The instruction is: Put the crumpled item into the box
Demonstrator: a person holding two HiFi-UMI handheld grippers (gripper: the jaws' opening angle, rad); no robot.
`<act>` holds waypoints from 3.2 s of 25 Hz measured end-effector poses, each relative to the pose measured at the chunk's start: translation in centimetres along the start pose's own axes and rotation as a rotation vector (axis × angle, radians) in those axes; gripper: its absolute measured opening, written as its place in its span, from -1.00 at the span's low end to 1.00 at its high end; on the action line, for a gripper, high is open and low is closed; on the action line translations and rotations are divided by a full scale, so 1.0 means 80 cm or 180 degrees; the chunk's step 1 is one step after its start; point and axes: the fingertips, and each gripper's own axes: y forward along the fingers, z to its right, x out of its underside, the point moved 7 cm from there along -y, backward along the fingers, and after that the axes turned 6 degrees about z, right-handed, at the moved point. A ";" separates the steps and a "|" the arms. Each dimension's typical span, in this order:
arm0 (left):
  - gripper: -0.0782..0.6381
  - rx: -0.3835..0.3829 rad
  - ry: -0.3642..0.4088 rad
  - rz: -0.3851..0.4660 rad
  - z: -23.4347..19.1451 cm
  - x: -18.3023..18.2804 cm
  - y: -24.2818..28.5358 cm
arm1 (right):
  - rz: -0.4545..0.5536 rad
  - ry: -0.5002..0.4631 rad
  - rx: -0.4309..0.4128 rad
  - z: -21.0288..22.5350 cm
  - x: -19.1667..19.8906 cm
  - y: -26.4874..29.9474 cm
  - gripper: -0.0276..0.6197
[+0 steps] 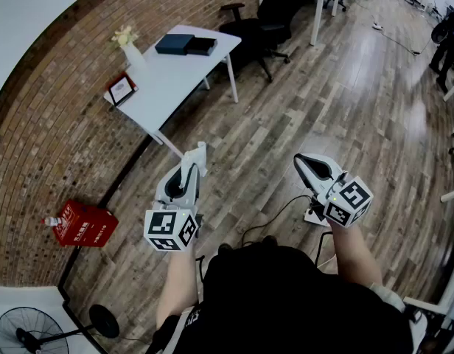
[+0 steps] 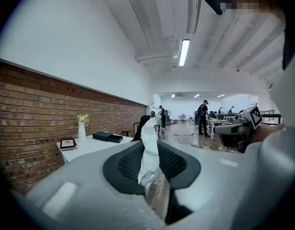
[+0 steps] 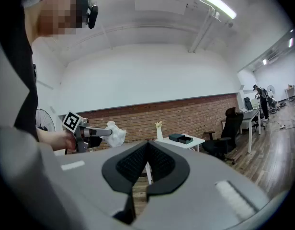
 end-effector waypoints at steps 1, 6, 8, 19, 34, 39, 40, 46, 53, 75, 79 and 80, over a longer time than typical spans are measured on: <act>-0.56 -0.0021 -0.0011 0.0005 0.001 -0.001 0.000 | -0.0002 -0.0002 -0.0007 0.001 -0.001 -0.002 -0.92; -0.56 -0.0121 -0.0034 0.0035 0.005 -0.004 -0.004 | -0.0033 -0.0016 -0.0055 0.007 -0.001 -0.011 -0.92; -0.56 -0.0134 -0.0032 0.0032 0.008 -0.002 -0.004 | -0.0028 0.0041 -0.0044 0.012 0.001 -0.015 -0.92; -0.56 -0.0058 -0.0054 -0.0139 -0.026 0.019 0.055 | -0.0065 0.0274 -0.0207 0.032 0.024 0.038 -0.91; -0.56 0.0259 -0.0210 0.0078 -0.220 0.008 0.271 | -0.0186 0.0301 -0.0043 0.136 0.014 0.294 -0.91; -0.56 0.0251 -0.0259 0.0091 -0.281 0.008 0.304 | -0.0288 0.0259 -0.0141 0.144 0.014 0.379 -0.91; -0.56 0.0233 -0.0271 0.0077 -0.295 0.010 0.307 | -0.0316 0.0258 -0.0162 0.144 0.017 0.395 -0.91; -0.56 0.0126 -0.0343 0.0024 -0.350 0.019 0.324 | -0.0534 0.0203 -0.0332 0.133 0.042 0.455 -0.91; -0.56 0.0078 -0.0408 -0.0038 -0.374 0.031 0.336 | -0.0698 0.0336 -0.0308 0.149 0.063 0.480 -0.91; -0.56 -0.0191 -0.0394 -0.0277 -0.457 0.026 0.575 | -0.0799 0.0568 -0.0682 0.366 0.061 0.686 -0.91; -0.56 -0.0239 -0.0366 -0.0317 -0.465 0.016 0.636 | -0.0813 0.0602 -0.0758 0.427 0.060 0.722 -0.91; -0.56 -0.0254 -0.0362 -0.0326 -0.467 0.014 0.649 | -0.0814 0.0630 -0.0771 0.440 0.060 0.730 -0.91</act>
